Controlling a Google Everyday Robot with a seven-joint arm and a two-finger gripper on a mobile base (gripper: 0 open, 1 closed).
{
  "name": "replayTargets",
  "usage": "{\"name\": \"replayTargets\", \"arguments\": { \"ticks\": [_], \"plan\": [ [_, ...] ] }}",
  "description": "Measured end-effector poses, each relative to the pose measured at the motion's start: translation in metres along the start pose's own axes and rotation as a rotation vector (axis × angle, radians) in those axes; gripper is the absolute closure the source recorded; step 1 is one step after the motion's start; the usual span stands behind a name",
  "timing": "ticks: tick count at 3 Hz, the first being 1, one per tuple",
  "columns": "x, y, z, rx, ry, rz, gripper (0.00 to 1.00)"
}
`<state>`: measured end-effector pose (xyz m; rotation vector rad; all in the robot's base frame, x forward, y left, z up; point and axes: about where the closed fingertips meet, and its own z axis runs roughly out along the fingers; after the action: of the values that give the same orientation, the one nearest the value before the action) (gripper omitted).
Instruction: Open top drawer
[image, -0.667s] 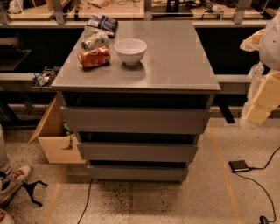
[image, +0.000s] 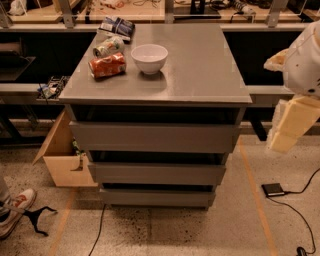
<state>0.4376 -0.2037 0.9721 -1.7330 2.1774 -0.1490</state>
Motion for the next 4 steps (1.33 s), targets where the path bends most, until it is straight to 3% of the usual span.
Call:
{"name": "replayTargets", "arguments": {
  "ticks": [2,3,4],
  "plan": [
    [-0.011,0.021,0.075,-0.070,-0.065,-0.052,0.00],
    [-0.008,0.030,0.106,-0.076,-0.119,-0.034,0.00],
    [-0.001,0.034,0.136,-0.043,-0.171,0.027,0.00]
  ]
}}
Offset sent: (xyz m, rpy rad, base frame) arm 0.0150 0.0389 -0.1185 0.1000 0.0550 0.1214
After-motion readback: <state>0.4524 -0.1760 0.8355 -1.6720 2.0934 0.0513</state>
